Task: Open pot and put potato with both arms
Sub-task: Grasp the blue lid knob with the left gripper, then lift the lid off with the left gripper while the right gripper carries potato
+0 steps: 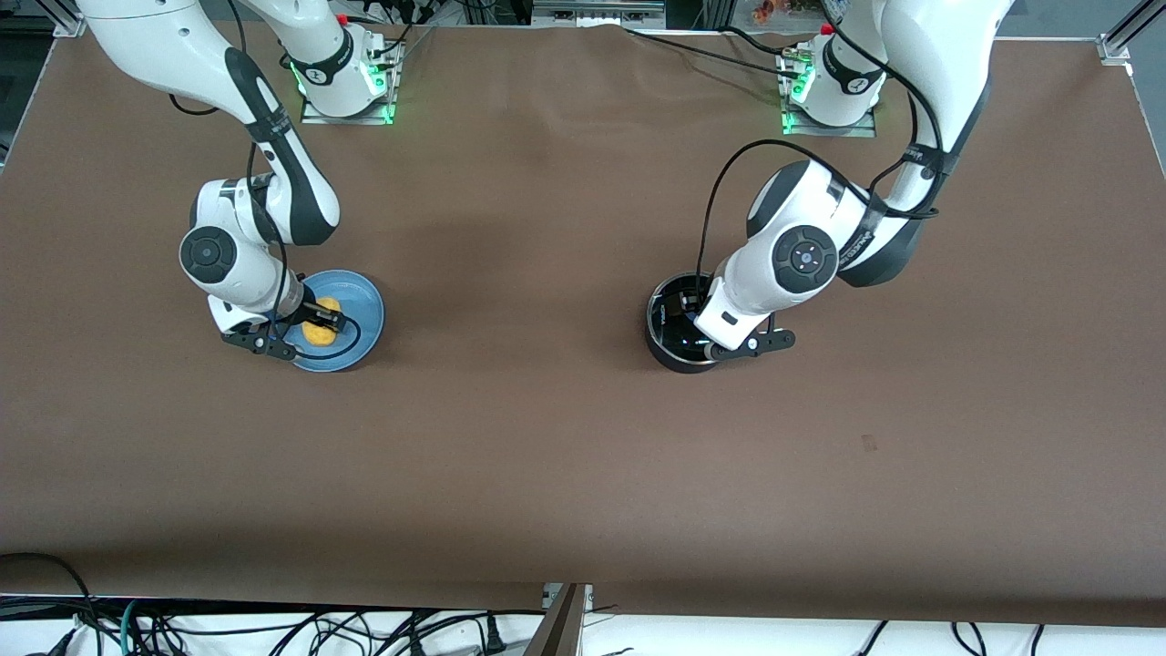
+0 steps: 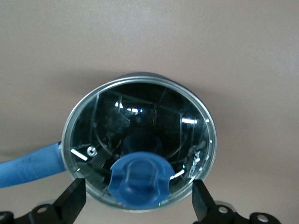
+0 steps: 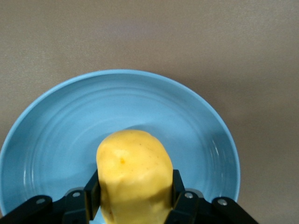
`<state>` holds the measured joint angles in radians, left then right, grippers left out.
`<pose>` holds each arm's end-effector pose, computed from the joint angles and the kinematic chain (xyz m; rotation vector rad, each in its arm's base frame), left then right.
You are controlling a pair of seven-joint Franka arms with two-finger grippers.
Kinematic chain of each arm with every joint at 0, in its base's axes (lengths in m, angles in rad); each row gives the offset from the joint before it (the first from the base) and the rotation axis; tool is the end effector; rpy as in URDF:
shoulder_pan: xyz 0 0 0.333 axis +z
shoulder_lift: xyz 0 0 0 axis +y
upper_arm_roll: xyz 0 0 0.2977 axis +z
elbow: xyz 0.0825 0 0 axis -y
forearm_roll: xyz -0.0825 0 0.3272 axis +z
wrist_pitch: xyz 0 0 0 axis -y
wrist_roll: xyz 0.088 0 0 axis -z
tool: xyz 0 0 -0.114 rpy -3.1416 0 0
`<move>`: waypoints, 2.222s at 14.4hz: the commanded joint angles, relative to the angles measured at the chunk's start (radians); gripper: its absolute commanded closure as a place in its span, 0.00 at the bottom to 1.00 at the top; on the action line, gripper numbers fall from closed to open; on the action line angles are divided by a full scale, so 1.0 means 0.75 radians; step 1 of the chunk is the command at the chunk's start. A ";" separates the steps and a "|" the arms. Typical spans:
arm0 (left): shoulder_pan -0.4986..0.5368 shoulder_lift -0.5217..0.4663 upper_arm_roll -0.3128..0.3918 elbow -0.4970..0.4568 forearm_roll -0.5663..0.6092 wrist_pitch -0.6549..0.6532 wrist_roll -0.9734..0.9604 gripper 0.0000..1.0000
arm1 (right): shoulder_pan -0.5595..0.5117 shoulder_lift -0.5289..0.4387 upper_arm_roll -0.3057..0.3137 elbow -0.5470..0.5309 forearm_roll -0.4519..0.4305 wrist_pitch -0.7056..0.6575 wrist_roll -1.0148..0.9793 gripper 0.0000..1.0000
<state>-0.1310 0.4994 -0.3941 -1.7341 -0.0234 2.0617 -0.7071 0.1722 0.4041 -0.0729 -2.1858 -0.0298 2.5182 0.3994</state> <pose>0.5223 -0.2788 0.3112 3.0111 0.3411 -0.3507 0.5119 0.0509 0.2194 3.0507 -0.4151 -0.0887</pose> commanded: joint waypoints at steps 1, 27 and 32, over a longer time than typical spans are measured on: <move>-0.060 0.044 0.004 0.026 0.107 0.024 -0.064 0.00 | -0.001 -0.011 0.007 -0.010 0.001 0.015 0.010 0.77; 0.070 -0.118 0.002 0.165 0.044 -0.427 0.190 1.00 | -0.001 -0.097 0.173 0.431 0.003 -0.459 0.001 0.77; 0.309 -0.161 0.008 0.161 0.062 -0.546 0.637 1.00 | 0.050 -0.062 0.322 0.611 0.117 -0.488 0.093 0.77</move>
<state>0.0133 0.4027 -0.3835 -1.6022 0.0339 1.6950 -0.3816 0.1858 0.3306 0.1359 -1.8032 0.0197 2.1815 0.4109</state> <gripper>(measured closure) 0.370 0.396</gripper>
